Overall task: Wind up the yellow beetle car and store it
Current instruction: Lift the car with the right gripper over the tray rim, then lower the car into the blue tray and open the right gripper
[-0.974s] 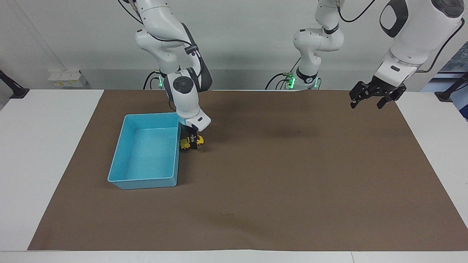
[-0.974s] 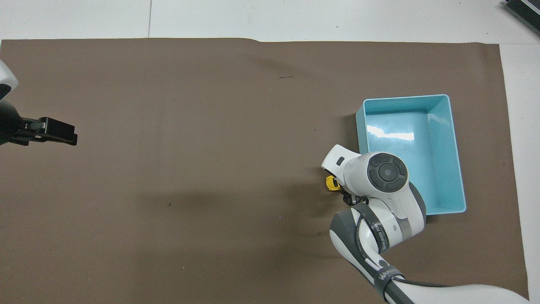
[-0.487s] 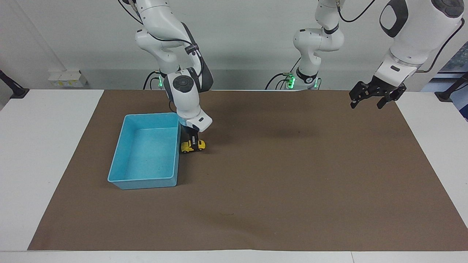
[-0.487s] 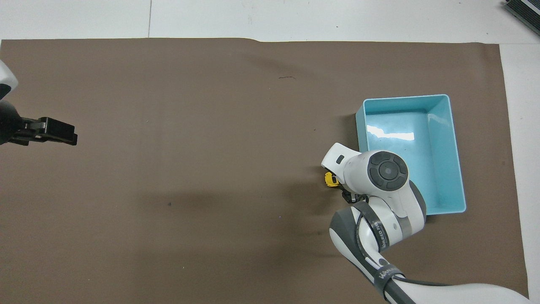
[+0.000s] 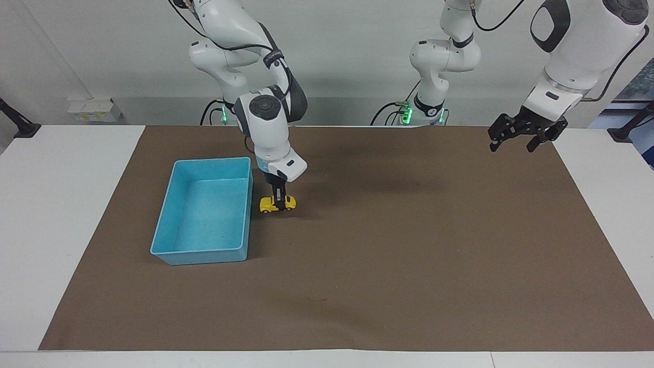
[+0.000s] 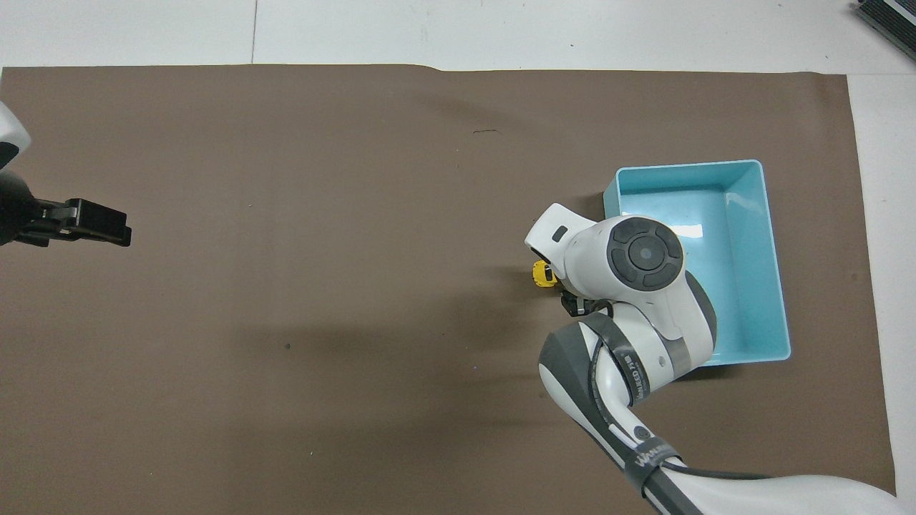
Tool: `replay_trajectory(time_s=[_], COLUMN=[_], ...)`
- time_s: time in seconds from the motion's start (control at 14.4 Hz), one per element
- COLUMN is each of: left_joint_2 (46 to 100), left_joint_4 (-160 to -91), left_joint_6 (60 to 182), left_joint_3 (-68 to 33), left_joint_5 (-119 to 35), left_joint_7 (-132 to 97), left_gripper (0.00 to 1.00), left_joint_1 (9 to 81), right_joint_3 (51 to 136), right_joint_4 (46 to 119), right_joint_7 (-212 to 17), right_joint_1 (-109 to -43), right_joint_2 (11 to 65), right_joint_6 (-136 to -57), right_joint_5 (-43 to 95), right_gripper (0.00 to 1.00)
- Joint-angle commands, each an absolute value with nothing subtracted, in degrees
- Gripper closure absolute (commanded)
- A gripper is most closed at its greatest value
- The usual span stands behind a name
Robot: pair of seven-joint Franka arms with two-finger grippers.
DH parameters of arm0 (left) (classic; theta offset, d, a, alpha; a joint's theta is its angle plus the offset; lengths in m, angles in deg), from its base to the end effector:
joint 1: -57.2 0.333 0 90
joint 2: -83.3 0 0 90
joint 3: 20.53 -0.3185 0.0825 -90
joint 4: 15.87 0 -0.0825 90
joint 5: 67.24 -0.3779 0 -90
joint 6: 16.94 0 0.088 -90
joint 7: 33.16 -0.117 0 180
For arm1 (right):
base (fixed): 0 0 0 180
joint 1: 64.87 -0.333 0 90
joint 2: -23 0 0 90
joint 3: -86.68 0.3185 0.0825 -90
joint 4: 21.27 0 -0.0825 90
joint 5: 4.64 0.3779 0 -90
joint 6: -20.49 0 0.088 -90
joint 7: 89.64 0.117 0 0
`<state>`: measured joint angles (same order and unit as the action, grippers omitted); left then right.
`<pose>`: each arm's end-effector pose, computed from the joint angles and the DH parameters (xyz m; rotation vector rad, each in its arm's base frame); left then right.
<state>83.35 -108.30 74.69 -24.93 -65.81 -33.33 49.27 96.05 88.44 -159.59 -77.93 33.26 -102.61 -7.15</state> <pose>0.5485 -0.0367 0.6002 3.1153 -0.0993 -0.0215 0.5574 0.2238 0.4037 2.1309 2.2651 0.0762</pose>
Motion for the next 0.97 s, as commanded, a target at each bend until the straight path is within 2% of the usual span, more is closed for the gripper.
replay_trajectory(time_s=[0.0, 0.14, 0.49, 0.9], left_joint_2=[84.79, 84.79, 84.79, 84.79], left_joint_4=[-109.73, -109.82, -109.82, -109.82], left_joint_6=[74.90, 74.90, 74.90, 74.90], left_joint_3=[-24.57, -24.57, -24.57, -24.57], left_joint_5=[-65.48, -65.48, -65.48, -65.48], left_joint_7=[-33.16, -33.16, -33.16, -33.16], left_gripper=[0.00, 0.00, 0.00, 0.00], left_joint_1=[49.91, 49.91, 49.91, 49.91], right_joint_3=[96.35, 96.35, 96.18, 96.00], right_joint_4=[82.37, 81.21, 82.17, 90.24], right_joint_7=[-159.15, -160.03, -164.16, -169.69], right_joint_1=[-74.82, -72.18, -66.20, -63.12], right_joint_2=[32.93, 32.59, 32.06, 28.02], right_joint_6=[-95.02, -92.11, -90.87, -94.10], right_joint_5=[-5.79, -5.87, -5.87, -6.31], right_gripper=[1.00, 1.00, 1.00, 1.00])
